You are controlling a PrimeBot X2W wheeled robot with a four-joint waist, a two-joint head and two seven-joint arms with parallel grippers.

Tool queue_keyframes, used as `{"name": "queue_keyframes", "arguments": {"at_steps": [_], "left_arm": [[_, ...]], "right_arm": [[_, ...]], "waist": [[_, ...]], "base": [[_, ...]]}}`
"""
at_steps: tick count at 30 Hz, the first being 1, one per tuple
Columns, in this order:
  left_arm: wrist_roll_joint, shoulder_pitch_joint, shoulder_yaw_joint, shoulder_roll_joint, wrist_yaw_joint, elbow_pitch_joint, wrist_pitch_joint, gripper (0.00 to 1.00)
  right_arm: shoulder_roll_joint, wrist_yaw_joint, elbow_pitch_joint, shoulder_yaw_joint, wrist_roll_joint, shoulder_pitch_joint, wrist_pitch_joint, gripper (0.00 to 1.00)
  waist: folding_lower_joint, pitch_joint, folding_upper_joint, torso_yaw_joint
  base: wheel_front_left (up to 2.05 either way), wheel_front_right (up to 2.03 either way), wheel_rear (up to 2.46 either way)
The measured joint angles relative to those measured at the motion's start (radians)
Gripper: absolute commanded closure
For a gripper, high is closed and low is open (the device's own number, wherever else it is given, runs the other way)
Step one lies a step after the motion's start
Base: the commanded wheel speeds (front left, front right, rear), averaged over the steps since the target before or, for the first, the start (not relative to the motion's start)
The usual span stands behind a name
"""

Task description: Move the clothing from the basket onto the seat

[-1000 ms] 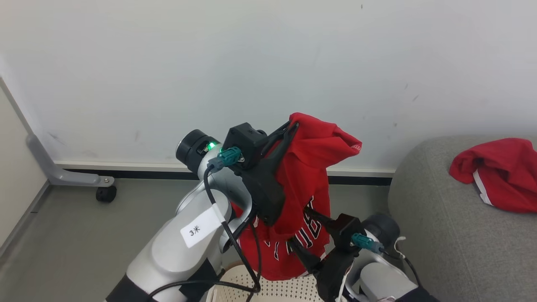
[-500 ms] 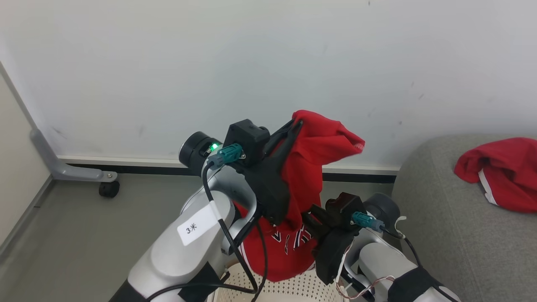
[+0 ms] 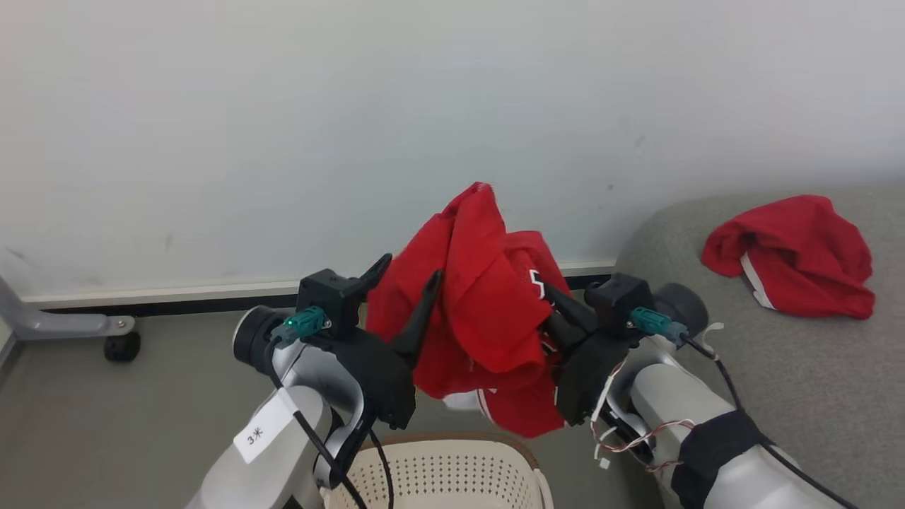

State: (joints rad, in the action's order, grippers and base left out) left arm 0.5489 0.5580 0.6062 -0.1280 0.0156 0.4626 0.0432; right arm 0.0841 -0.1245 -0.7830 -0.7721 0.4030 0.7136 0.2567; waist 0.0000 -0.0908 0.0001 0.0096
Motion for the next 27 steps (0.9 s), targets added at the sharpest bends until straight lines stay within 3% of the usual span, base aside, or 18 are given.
{"name": "queue_keyframes", "arguments": {"at_steps": [12, 27], "left_arm": [[0.006, -0.130, -0.006, -0.014, -0.016, 0.017, 0.084, 0.00], [0.001, -0.244, 0.031, 0.006, -0.017, -0.033, 0.156, 0.00]], "right_arm": [[0.115, 0.003, 0.031, 0.032, -0.018, 0.002, 0.000, 1.00], [0.230, 0.043, 0.142, 0.072, -0.034, -0.023, 0.000, 1.00]], "waist": [[0.0000, 0.000, 0.0000, -0.149], [0.0000, 0.000, 0.0000, -0.337]], "base": [[0.00, 0.00, 0.00], [0.00, 0.00, 0.00]]}}
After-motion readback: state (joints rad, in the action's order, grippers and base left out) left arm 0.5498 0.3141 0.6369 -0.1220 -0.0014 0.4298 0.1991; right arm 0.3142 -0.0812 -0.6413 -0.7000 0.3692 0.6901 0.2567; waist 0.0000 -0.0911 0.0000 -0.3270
